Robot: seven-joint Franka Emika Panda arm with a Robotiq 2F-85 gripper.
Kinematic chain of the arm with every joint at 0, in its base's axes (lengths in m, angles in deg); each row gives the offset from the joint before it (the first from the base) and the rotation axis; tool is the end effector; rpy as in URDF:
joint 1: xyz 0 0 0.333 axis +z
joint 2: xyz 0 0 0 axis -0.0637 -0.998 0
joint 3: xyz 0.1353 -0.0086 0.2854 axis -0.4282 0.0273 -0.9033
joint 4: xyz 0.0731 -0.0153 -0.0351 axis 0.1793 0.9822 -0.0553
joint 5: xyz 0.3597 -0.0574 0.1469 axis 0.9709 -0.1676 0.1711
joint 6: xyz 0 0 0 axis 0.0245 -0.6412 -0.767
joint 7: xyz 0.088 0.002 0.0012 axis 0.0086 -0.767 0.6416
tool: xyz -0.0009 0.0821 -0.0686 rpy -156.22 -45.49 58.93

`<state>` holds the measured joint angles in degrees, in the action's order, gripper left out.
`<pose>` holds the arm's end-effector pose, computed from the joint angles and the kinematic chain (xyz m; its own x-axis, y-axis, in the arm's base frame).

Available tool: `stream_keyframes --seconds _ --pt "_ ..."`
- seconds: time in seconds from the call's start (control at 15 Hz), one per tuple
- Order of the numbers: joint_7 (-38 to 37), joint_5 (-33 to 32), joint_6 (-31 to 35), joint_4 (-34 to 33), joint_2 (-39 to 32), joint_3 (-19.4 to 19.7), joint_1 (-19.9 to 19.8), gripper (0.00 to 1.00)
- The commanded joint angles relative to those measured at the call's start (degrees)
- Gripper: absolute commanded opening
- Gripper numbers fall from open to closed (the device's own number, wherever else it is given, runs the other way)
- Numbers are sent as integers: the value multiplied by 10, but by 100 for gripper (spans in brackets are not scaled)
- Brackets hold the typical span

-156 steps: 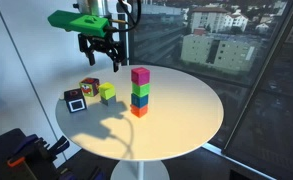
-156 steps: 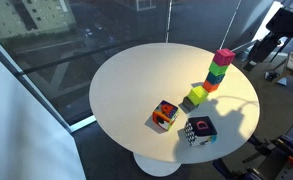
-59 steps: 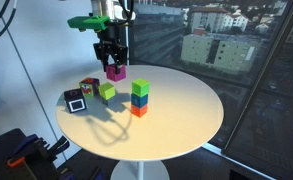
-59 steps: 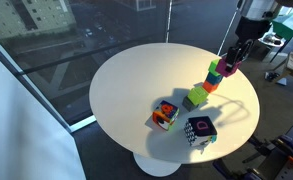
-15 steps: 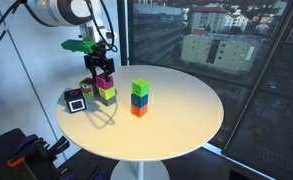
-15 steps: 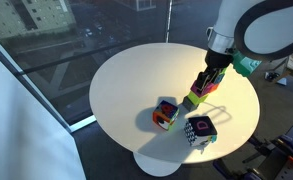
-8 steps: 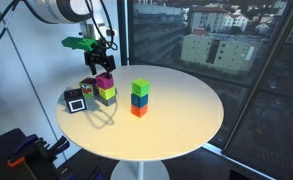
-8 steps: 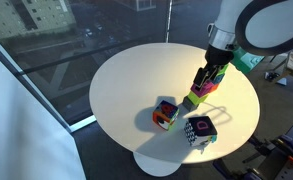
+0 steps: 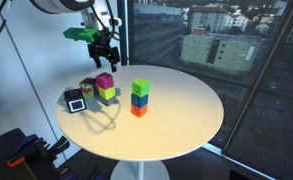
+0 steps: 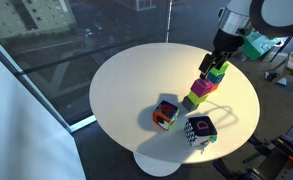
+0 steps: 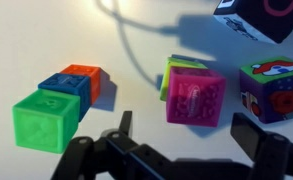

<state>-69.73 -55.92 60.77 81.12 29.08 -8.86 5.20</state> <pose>0.4964 0.0259 0.3555 0.9969 0.0315 0.0727 0.0302 -0.9994 0.0191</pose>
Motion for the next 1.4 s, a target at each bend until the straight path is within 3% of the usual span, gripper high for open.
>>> stream_keyframes --seconds 0.0,0.8,1.33 --pt "-14 -16 -27 -14 9 10 -14 100" --pt "-21 -26 -107 -101 -54 45 -50 100" --pt "-28 -28 -124 -159 -117 66 -57 100"
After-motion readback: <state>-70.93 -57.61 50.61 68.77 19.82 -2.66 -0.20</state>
